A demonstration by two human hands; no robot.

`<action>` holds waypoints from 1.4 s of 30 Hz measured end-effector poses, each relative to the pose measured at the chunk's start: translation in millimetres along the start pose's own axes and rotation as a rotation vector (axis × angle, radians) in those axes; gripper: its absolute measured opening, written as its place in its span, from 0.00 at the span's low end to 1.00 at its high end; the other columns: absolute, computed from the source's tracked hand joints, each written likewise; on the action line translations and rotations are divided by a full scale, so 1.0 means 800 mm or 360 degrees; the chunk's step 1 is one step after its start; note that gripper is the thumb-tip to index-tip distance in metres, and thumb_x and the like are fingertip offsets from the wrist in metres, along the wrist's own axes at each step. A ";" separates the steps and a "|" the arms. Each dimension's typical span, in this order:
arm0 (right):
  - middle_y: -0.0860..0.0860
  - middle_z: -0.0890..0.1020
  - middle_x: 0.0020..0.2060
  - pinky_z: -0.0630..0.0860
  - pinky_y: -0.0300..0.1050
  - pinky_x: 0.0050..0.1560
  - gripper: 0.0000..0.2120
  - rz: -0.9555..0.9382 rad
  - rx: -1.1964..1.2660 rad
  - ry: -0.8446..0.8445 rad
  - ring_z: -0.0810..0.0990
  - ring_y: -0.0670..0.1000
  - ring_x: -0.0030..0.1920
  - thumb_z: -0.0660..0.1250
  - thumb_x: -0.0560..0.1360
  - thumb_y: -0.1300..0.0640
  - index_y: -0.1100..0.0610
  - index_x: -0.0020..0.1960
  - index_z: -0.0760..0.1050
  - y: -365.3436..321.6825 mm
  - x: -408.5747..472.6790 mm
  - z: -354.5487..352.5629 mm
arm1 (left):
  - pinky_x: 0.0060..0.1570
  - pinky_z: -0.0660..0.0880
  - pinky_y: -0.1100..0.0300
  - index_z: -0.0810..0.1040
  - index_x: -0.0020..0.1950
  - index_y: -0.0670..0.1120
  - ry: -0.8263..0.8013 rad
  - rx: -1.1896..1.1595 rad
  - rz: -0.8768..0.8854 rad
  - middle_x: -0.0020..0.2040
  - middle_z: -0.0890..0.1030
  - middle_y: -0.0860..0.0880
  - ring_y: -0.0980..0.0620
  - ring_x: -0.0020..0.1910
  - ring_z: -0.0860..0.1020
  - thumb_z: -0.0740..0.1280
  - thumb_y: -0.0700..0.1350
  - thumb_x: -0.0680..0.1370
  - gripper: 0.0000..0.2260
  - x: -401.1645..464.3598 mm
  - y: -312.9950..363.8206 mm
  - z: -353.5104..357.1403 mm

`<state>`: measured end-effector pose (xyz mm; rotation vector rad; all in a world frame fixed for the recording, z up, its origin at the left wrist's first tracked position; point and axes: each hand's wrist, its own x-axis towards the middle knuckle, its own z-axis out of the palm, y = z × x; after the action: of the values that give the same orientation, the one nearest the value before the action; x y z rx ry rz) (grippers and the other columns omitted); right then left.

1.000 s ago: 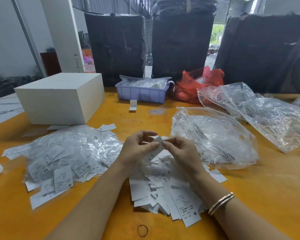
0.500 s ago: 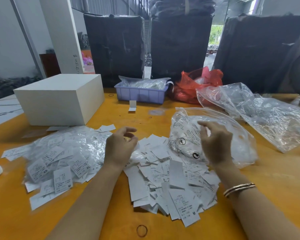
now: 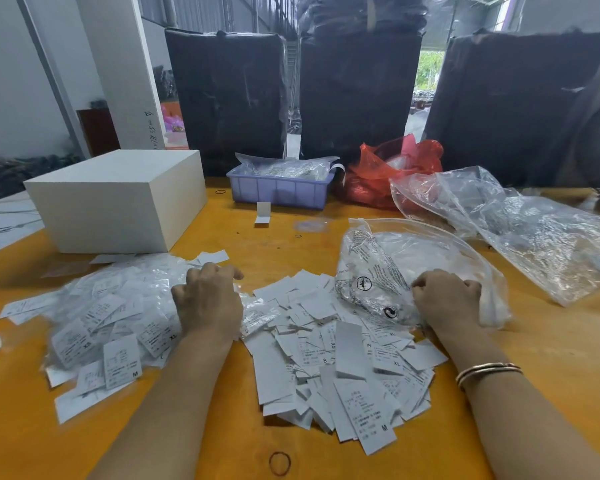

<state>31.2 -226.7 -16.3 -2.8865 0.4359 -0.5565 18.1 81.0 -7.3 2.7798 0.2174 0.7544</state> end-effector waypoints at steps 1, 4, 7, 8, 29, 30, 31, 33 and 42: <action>0.50 0.80 0.53 0.59 0.49 0.57 0.12 -0.0006 0.0054 0.0015 0.75 0.53 0.54 0.58 0.77 0.58 0.51 0.52 0.80 -0.001 0.000 0.001 | 0.52 0.66 0.52 0.79 0.58 0.53 0.0027 -0.0075 0.0093 0.57 0.79 0.49 0.47 0.57 0.72 0.68 0.40 0.75 0.13 -0.001 0.004 0.000; 0.52 0.78 0.55 0.61 0.51 0.55 0.14 0.0005 -0.0007 0.0000 0.73 0.54 0.57 0.57 0.78 0.54 0.50 0.58 0.78 -0.004 0.001 0.001 | 0.53 0.70 0.52 0.81 0.53 0.48 -0.0009 -0.0446 0.0459 0.53 0.80 0.48 0.46 0.56 0.74 0.69 0.40 0.75 0.09 -0.008 0.022 0.000; 0.51 0.77 0.53 0.61 0.50 0.52 0.13 -0.0008 -0.0144 -0.0032 0.73 0.54 0.56 0.57 0.79 0.49 0.47 0.55 0.79 -0.007 0.002 0.002 | 0.53 0.72 0.50 0.82 0.50 0.47 -0.0079 -0.0648 0.0751 0.49 0.81 0.49 0.47 0.53 0.75 0.70 0.39 0.74 0.07 -0.019 0.037 0.000; 0.50 0.77 0.52 0.61 0.49 0.52 0.12 0.0000 -0.0132 -0.0018 0.73 0.54 0.55 0.58 0.78 0.48 0.46 0.54 0.80 -0.007 0.002 0.003 | 0.52 0.72 0.50 0.83 0.49 0.47 -0.0093 -0.0695 0.0796 0.48 0.81 0.49 0.48 0.53 0.75 0.70 0.39 0.74 0.06 -0.023 0.041 0.000; 0.49 0.79 0.47 0.57 0.49 0.48 0.10 -0.0108 -0.0017 0.0084 0.73 0.53 0.52 0.60 0.78 0.51 0.45 0.51 0.81 -0.012 -0.002 0.004 | 0.56 0.69 0.57 0.82 0.50 0.46 -0.0309 -0.1021 0.0735 0.47 0.82 0.52 0.52 0.55 0.73 0.68 0.38 0.76 0.07 -0.038 0.061 0.013; 0.48 0.80 0.47 0.55 0.48 0.47 0.09 -0.0080 0.0033 0.0127 0.73 0.52 0.52 0.62 0.77 0.52 0.46 0.49 0.81 -0.012 -0.003 0.004 | 0.56 0.69 0.58 0.82 0.50 0.46 -0.0306 -0.1024 0.0735 0.47 0.82 0.52 0.52 0.55 0.73 0.68 0.38 0.76 0.07 -0.037 0.061 0.012; 0.49 0.80 0.46 0.54 0.47 0.46 0.07 -0.0052 0.0105 0.0172 0.74 0.53 0.51 0.63 0.76 0.52 0.47 0.48 0.81 -0.012 -0.004 0.003 | 0.55 0.69 0.59 0.82 0.50 0.46 -0.0304 -0.1024 0.0734 0.47 0.82 0.52 0.52 0.54 0.73 0.68 0.38 0.76 0.07 -0.037 0.061 0.012; 0.50 0.81 0.47 0.52 0.46 0.45 0.04 -0.0009 0.0294 0.0262 0.74 0.54 0.52 0.66 0.74 0.54 0.49 0.46 0.80 -0.011 -0.005 0.002 | 0.55 0.69 0.59 0.82 0.50 0.46 -0.0304 -0.1030 0.0737 0.47 0.82 0.52 0.52 0.54 0.74 0.68 0.38 0.76 0.06 -0.036 0.061 0.013; 0.55 0.83 0.38 0.62 0.45 0.47 0.08 -0.0111 0.0913 0.0712 0.80 0.57 0.43 0.64 0.78 0.58 0.58 0.49 0.81 -0.017 -0.014 -0.005 | 0.53 0.68 0.67 0.82 0.50 0.48 -0.0305 -0.1154 0.0641 0.47 0.80 0.56 0.54 0.54 0.74 0.68 0.39 0.76 0.07 -0.035 0.062 0.012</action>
<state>23.6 -210.5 -13.6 -2.2279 0.1837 -1.1341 3.0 26.2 -14.7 2.1780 -0.5578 0.4994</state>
